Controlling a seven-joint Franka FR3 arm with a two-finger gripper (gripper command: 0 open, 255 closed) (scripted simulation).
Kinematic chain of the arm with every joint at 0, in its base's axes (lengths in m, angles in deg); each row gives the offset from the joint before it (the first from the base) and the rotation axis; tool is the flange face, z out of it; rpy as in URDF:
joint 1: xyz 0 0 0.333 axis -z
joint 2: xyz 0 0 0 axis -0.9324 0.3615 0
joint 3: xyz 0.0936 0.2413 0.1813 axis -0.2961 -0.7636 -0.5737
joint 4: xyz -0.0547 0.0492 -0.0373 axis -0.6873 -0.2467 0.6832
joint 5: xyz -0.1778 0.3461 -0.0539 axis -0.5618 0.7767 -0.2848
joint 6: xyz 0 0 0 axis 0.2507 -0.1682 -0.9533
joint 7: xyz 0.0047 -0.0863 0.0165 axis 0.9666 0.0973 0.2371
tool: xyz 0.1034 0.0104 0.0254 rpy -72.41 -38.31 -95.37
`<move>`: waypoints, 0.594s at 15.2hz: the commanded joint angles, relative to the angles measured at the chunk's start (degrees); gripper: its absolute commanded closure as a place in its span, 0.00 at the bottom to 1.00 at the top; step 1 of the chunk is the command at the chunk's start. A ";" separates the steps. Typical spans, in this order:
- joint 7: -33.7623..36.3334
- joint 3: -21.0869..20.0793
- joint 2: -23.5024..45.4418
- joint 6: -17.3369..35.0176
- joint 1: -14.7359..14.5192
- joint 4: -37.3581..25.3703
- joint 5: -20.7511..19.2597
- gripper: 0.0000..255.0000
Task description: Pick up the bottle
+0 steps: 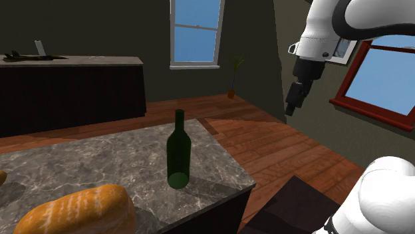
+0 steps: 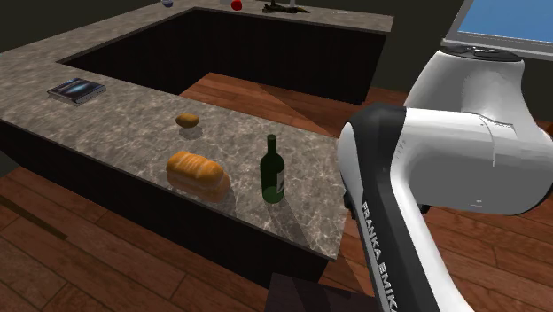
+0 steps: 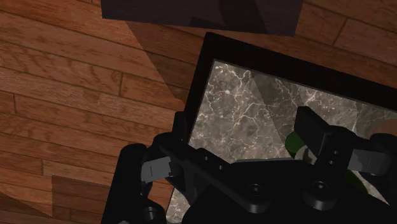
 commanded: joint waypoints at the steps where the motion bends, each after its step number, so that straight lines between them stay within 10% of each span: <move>1: 0.00 0.00 0.00 0.00 0.00 0.00 0.00 0.00; 9: 5.78 -6.58 14.56 5.88 -2.00 -8.61 3.90 0.00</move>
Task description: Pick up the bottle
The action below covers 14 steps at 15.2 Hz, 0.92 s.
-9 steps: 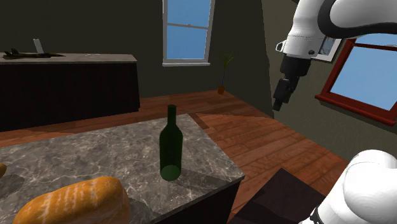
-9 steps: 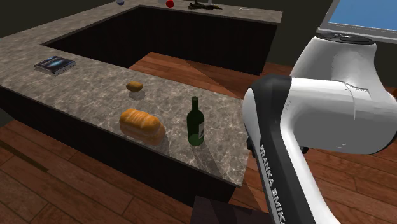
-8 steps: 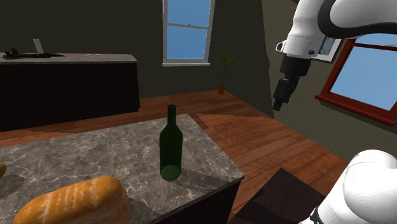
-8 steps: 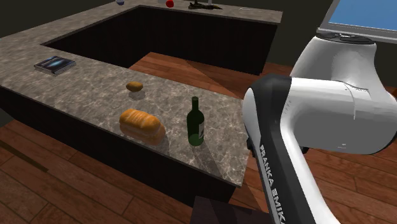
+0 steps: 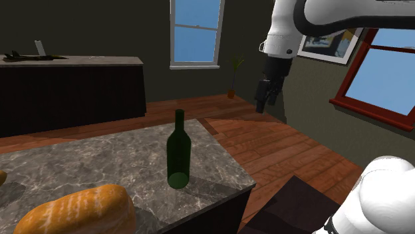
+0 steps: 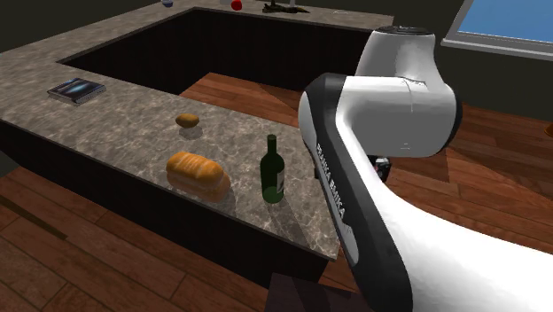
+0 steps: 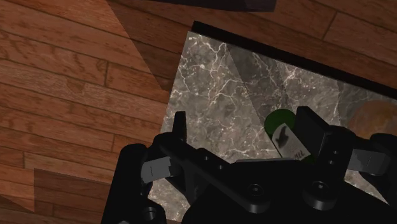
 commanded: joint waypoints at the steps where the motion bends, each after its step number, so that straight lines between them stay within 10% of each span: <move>1: 1.55 -1.70 3.64 1.65 -0.45 -2.03 0.70 0.00; 14: 12.06 -11.04 30.66 4.45 -3.19 -26.01 -1.61 0.00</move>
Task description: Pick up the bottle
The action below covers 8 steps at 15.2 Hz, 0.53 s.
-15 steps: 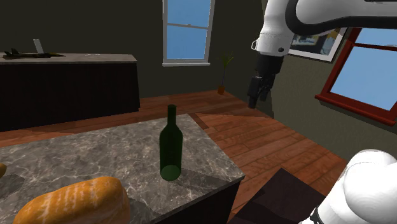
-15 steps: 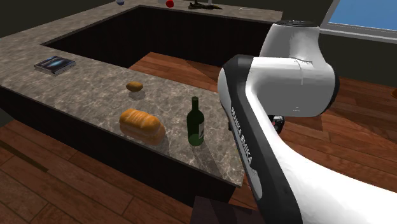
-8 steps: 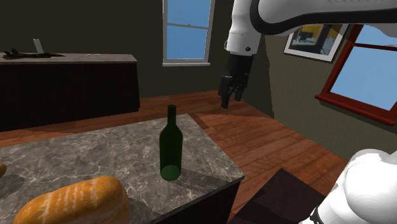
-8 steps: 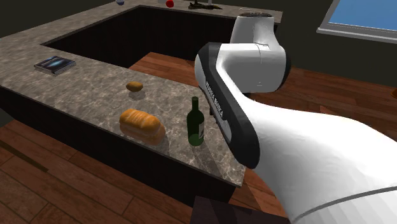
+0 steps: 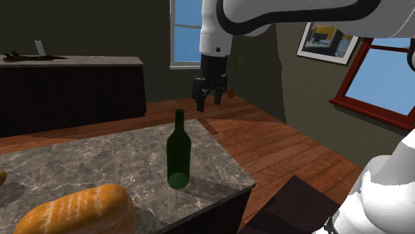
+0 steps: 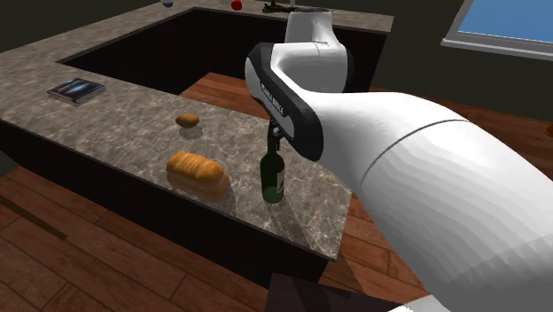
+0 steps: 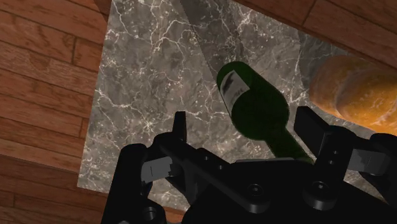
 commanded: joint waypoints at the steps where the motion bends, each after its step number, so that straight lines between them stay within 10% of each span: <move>1: 2.07 -1.40 4.52 -0.16 -0.87 -4.52 -1.09 0.00; 8: 6.77 -3.76 18.03 -2.14 -4.43 -19.20 -5.51 0.00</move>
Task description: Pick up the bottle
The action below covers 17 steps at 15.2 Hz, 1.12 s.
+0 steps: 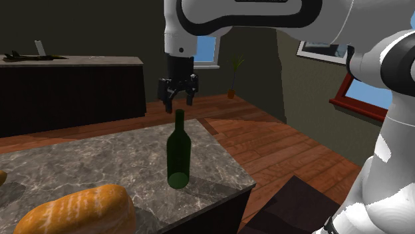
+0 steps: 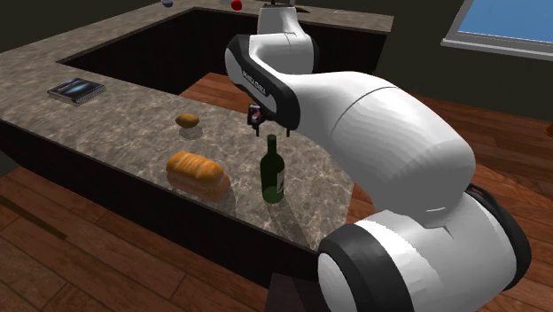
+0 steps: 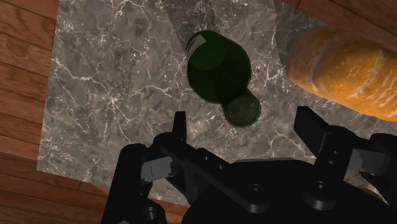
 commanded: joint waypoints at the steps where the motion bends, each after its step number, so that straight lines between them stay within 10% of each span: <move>1: 0.21 -0.07 0.58 0.91 -0.20 0.35 -0.19 0.00; 8: -0.03 0.03 0.09 5.38 0.07 5.28 -0.01 0.00; 9: -0.04 0.03 0.04 5.47 0.07 5.42 0.01 1.00; 17: -0.01 0.02 0.06 5.49 0.06 5.42 0.01 1.00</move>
